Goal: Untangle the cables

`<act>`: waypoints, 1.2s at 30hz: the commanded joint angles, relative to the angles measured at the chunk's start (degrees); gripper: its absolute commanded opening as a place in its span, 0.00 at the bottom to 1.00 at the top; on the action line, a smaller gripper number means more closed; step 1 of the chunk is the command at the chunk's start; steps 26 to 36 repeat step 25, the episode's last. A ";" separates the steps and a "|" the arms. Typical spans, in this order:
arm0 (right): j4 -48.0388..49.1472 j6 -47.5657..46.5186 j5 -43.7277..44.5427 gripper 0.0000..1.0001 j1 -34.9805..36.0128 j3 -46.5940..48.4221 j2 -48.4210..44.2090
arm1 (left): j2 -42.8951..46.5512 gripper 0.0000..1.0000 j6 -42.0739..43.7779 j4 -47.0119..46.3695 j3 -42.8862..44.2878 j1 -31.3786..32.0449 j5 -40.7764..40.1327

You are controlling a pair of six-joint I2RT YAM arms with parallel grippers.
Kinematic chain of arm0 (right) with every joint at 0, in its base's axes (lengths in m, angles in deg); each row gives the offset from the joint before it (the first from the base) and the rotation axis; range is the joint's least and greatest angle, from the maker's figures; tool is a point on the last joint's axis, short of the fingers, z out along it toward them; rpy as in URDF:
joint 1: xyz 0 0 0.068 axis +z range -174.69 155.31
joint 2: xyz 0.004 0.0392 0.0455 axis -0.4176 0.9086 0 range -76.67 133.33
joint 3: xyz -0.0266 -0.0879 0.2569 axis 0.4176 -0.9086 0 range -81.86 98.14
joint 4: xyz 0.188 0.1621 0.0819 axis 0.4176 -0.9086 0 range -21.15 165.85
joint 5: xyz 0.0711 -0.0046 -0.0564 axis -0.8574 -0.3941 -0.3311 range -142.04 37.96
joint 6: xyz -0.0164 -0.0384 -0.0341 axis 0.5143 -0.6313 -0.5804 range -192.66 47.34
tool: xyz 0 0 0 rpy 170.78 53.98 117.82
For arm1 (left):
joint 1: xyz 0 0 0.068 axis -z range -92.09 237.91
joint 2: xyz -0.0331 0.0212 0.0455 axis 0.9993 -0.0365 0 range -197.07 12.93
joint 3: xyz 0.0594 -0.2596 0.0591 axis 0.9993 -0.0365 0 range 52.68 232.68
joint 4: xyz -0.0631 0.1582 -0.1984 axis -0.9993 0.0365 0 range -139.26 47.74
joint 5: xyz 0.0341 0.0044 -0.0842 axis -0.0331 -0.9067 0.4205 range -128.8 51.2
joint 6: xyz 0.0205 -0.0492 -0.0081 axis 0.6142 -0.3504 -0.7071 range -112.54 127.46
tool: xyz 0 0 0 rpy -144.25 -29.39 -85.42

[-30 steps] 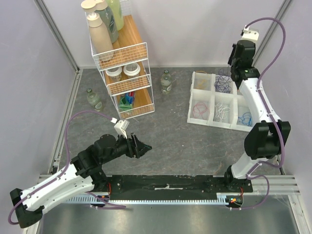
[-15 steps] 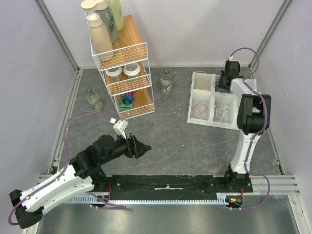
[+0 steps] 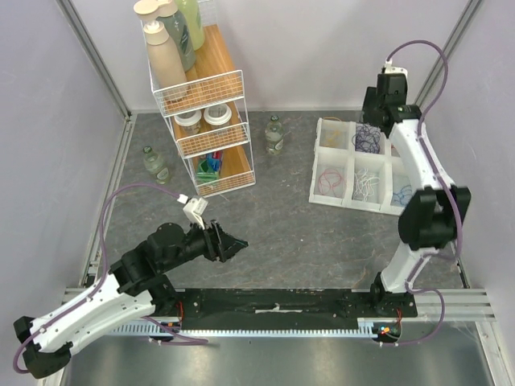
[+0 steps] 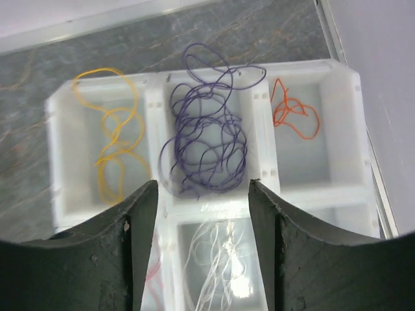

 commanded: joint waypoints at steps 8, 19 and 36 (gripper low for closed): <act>8.73 9.05 -2.83 0.89 28.88 -50.70 -45.48 | 5.21 0.73 -1.91 5.98 4.22 -0.10 -3.65; 1.18 10.46 -3.88 0.98 36.20 -54.88 -78.31 | 7.75 0.73 -3.76 3.44 7.99 -0.10 -5.41; 6.71 5.20 -3.98 0.98 36.20 -45.22 -88.33 | 10.66 0.73 2.73 2.21 20.37 -0.10 -3.74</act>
